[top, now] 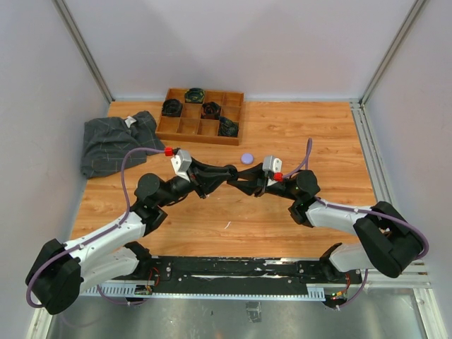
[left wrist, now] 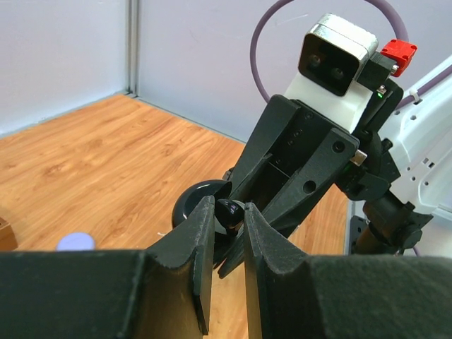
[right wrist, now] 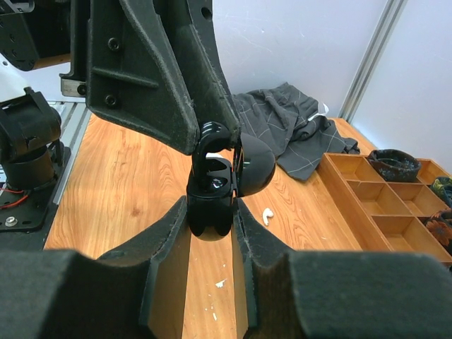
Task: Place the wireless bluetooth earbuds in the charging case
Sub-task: Place the earbud in the charging case.
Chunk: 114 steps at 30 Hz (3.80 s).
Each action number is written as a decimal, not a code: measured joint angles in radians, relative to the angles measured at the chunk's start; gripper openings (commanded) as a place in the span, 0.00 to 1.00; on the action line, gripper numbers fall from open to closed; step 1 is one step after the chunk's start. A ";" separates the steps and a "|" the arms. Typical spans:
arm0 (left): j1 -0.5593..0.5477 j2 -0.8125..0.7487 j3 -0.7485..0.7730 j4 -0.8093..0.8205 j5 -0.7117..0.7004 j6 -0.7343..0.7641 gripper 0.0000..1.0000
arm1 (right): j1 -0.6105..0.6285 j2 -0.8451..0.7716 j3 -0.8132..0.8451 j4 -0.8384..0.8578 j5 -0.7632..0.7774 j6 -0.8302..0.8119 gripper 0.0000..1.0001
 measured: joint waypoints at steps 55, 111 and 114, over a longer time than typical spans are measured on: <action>-0.001 -0.027 0.311 -0.658 -0.022 -0.130 0.37 | 0.000 -0.008 0.000 -0.041 -0.002 -0.045 0.01; -0.001 0.135 0.544 -1.147 -0.126 -0.299 0.14 | 0.018 -0.092 0.000 -0.316 0.063 -0.245 0.01; -0.001 0.135 0.548 -1.147 -0.113 -0.258 0.14 | 0.018 -0.092 0.000 -0.319 0.062 -0.250 0.01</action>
